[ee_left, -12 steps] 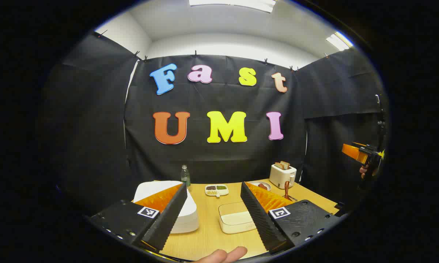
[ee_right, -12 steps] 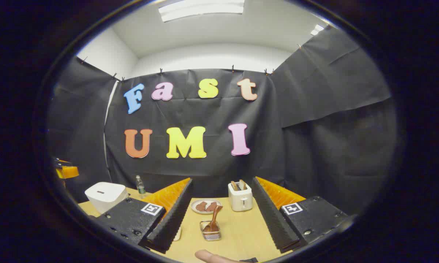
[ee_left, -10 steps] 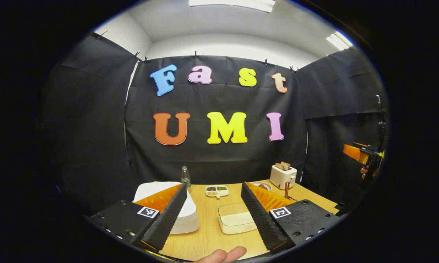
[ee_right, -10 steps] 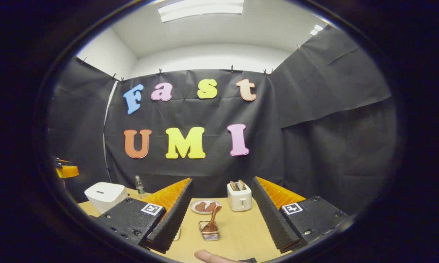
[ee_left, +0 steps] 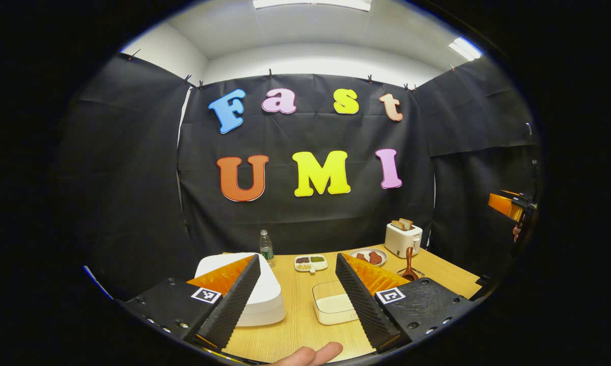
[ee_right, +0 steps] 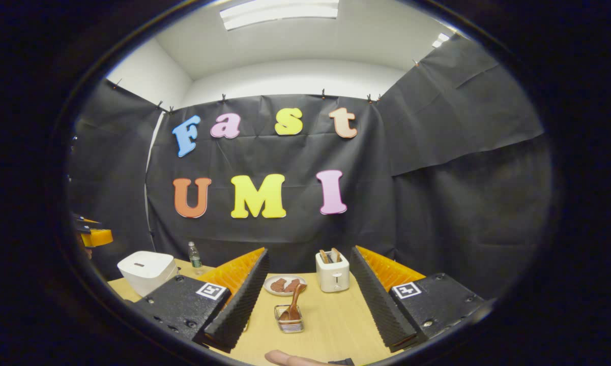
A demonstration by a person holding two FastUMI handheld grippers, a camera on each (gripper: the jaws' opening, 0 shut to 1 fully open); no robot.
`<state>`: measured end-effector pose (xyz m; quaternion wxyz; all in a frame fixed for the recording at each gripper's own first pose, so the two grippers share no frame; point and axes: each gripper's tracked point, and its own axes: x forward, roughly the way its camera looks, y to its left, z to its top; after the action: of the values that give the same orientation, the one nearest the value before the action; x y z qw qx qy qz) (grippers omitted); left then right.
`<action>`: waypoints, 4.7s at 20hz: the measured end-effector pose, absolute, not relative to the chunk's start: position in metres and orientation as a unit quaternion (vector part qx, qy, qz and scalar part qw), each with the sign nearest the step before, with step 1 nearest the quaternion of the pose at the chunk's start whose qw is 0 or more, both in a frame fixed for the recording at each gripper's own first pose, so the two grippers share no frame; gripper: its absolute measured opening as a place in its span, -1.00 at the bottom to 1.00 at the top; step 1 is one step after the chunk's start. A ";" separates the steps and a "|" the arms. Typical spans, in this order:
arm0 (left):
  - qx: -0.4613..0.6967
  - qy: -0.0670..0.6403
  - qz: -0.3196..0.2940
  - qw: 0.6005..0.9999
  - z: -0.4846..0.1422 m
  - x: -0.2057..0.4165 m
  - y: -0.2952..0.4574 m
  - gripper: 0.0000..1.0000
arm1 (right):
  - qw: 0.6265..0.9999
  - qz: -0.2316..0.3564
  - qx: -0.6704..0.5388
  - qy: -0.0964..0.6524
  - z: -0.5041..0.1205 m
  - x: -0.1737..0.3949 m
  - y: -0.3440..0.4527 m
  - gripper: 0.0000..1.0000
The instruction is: Close the left gripper, press the button to open the rice cooker; take a wooden spoon from the chopstick holder with the right hand, scoop a spoonful of rice and pour it into the rice cooker, then put the wooden spoon back into the chopstick holder.
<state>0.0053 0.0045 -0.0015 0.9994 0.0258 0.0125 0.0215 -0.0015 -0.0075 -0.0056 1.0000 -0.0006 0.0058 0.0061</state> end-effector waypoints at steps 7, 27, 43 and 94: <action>0.022 0.012 0.023 0.999 -0.001 0.004 0.009 0.90 | 1.000 0.010 0.001 0.009 -0.009 0.001 -0.004 1.00; 0.012 0.087 0.103 0.991 -0.059 0.075 0.100 -0.47 | 0.998 0.054 0.005 0.041 -0.069 0.029 0.008 1.00; -0.045 0.252 0.197 0.946 -0.174 0.146 0.191 -1.00 | 0.994 0.061 -0.019 0.085 -0.154 0.064 0.000 1.00; -0.025 0.019 0.149 0.988 -0.079 -0.071 0.089 0.89 | 0.962 0.078 0.099 0.243 -0.302 0.240 0.017 0.92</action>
<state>-0.0711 0.0894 -0.0788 0.9884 -0.0252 0.0186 0.1485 0.2396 0.0169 -0.3015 0.9617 0.0993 0.2435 0.0779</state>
